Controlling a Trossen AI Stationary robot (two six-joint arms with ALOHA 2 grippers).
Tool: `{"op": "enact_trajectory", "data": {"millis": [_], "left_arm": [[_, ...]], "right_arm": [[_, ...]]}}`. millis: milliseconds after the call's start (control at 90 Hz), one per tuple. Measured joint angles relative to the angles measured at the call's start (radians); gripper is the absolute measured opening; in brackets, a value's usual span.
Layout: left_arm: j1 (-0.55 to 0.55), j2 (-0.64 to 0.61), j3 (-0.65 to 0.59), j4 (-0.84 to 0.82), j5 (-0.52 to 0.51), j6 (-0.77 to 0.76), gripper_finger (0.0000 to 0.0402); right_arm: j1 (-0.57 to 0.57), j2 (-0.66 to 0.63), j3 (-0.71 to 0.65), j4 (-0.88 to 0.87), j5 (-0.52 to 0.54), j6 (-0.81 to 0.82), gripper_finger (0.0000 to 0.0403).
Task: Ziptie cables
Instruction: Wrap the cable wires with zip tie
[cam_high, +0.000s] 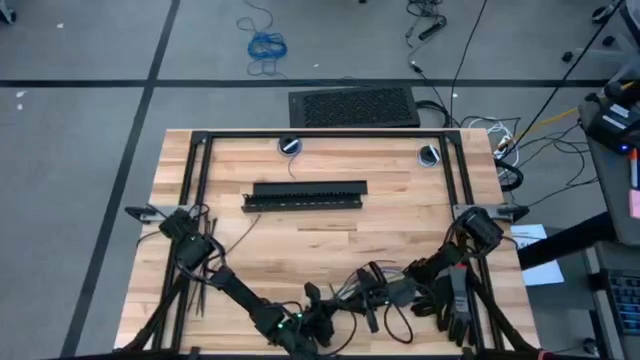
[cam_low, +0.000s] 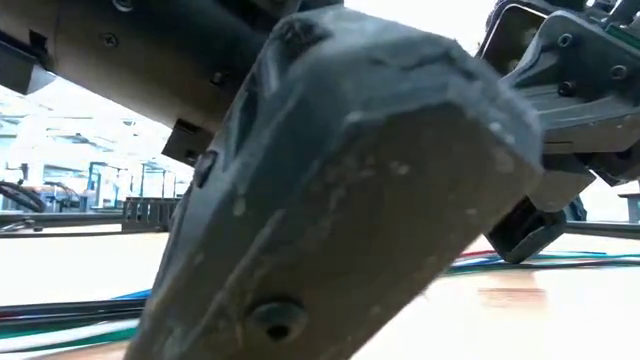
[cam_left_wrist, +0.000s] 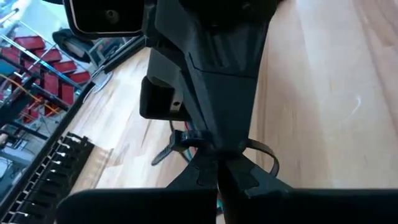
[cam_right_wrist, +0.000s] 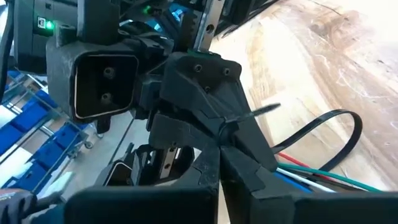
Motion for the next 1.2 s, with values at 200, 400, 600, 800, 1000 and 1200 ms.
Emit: {"op": "enact_trajectory", "data": {"millis": [200,400,600,800,1000,1200], "left_arm": [[-0.002,0.0,0.0,-0.009,-0.027,0.012,0.0],[-0.01,0.0,0.0,-0.023,-0.086,0.023,0.0],[-0.01,0.001,0.002,-0.027,-0.11,0.063,0.0],[-0.014,0.001,0.002,-0.032,-0.143,0.094,0.0],[-0.022,0.001,0.002,-0.046,-0.168,0.143,0.0],[-0.022,0.001,0.002,-0.048,-0.171,0.143,0.0]], "right_arm": [[0.0,0.002,-0.002,-0.002,-0.003,0.013,0.0],[0.001,0.003,-0.002,-0.019,0.013,0.031,0.0],[0.014,0.006,-0.004,0.02,0.025,0.013,0.0],[0.02,0.008,-0.005,0.049,0.04,-0.004,0.0],[0.01,0.01,-0.006,0.09,0.054,-0.041,0.0],[0.001,0.01,-0.006,0.156,0.029,-0.092,0.0]]}}
